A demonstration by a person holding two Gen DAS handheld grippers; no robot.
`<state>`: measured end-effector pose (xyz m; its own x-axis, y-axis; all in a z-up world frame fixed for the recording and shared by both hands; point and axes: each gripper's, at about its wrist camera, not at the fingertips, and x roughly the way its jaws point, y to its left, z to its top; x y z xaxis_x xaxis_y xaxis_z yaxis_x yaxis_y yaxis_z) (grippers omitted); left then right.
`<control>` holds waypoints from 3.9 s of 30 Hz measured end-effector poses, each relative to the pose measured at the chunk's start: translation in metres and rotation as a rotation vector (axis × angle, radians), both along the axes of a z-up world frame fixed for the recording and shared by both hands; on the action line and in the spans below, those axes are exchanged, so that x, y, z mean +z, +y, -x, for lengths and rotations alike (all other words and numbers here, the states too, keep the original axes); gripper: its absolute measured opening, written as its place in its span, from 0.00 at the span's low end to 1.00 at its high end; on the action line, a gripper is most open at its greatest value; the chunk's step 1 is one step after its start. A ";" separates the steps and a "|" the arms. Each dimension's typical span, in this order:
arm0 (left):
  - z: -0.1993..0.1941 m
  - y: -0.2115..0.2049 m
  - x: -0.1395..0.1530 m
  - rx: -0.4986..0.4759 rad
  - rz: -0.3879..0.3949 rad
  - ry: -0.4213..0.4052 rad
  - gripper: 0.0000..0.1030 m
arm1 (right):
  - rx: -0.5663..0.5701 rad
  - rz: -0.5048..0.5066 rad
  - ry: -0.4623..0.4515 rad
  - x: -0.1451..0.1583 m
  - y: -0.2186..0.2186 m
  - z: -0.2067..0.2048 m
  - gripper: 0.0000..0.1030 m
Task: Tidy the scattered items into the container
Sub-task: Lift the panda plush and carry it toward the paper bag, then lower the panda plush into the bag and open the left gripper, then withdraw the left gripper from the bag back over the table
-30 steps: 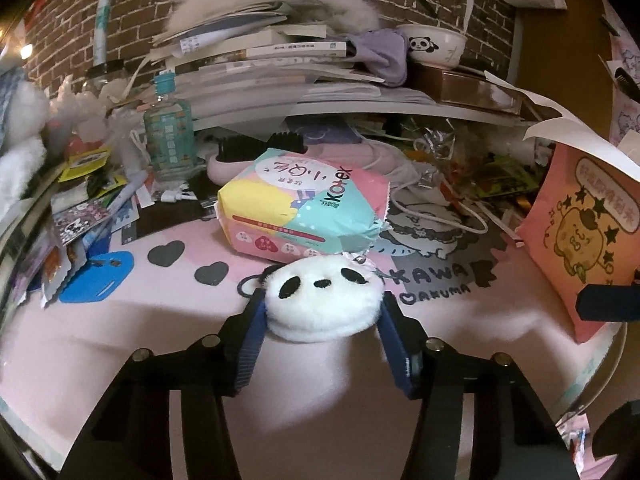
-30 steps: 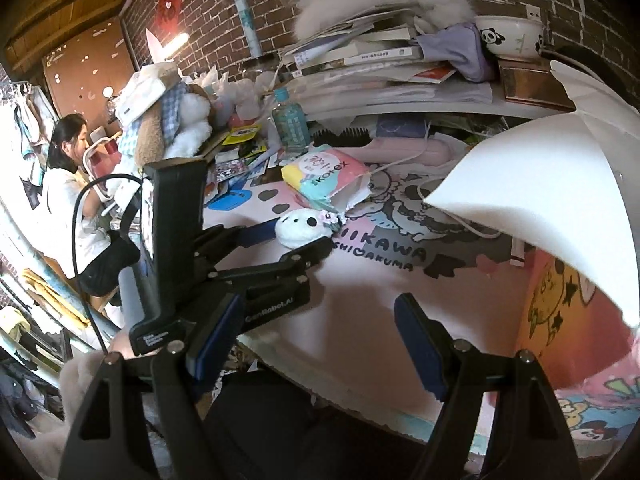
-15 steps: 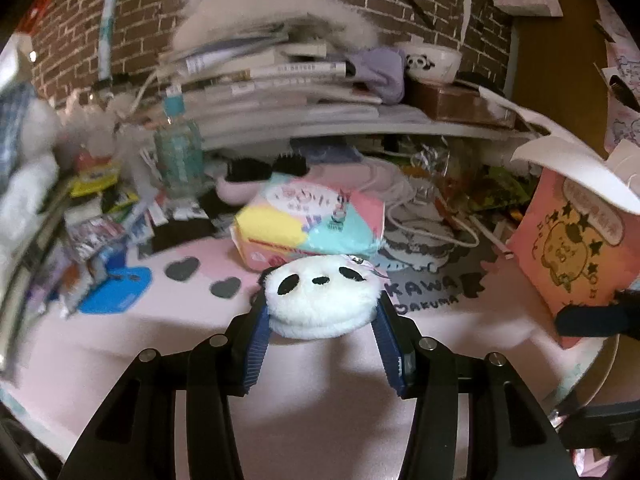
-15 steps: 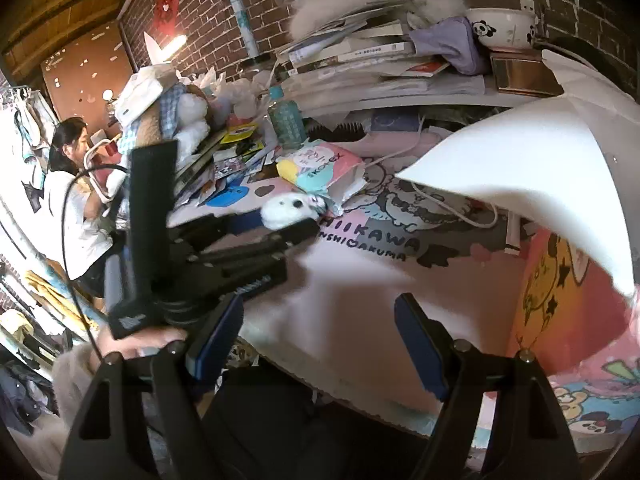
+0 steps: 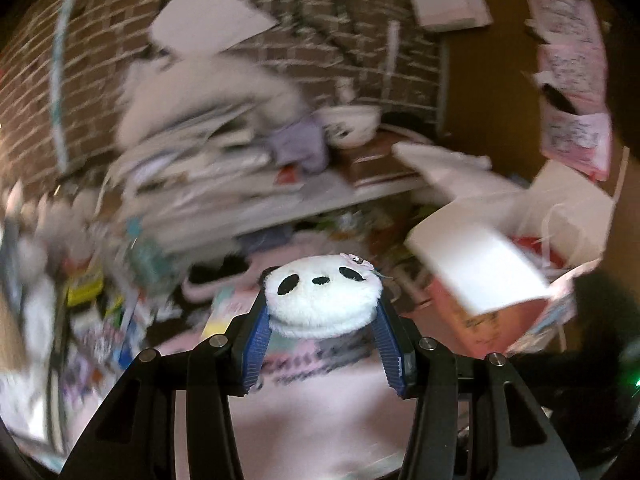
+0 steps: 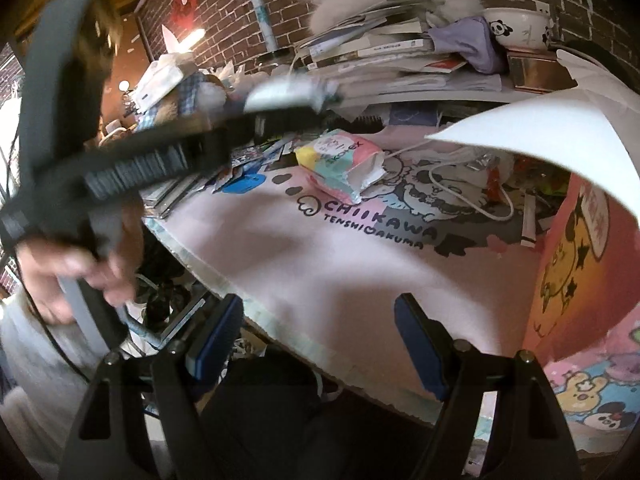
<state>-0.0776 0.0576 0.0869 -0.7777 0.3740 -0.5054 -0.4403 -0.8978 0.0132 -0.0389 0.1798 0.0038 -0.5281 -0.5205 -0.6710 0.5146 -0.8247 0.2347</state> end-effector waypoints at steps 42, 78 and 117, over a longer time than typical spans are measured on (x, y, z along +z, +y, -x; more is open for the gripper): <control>0.046 0.232 0.006 -0.440 0.368 -0.180 0.64 | -0.030 0.034 0.052 0.001 0.052 -0.030 0.73; 0.018 0.104 0.055 -0.246 0.220 -0.017 0.93 | -0.021 0.010 0.046 0.004 0.030 -0.023 0.73; -0.041 -0.142 -0.051 0.240 -0.064 -0.045 0.99 | -0.108 -0.357 0.204 -0.005 -0.103 0.055 0.82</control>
<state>-0.0367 -0.0840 0.0364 -0.8255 0.2133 -0.5225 -0.2129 -0.9751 -0.0617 -0.0943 0.0767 -0.0010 -0.7072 -0.2086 -0.6755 0.4271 -0.8875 -0.1730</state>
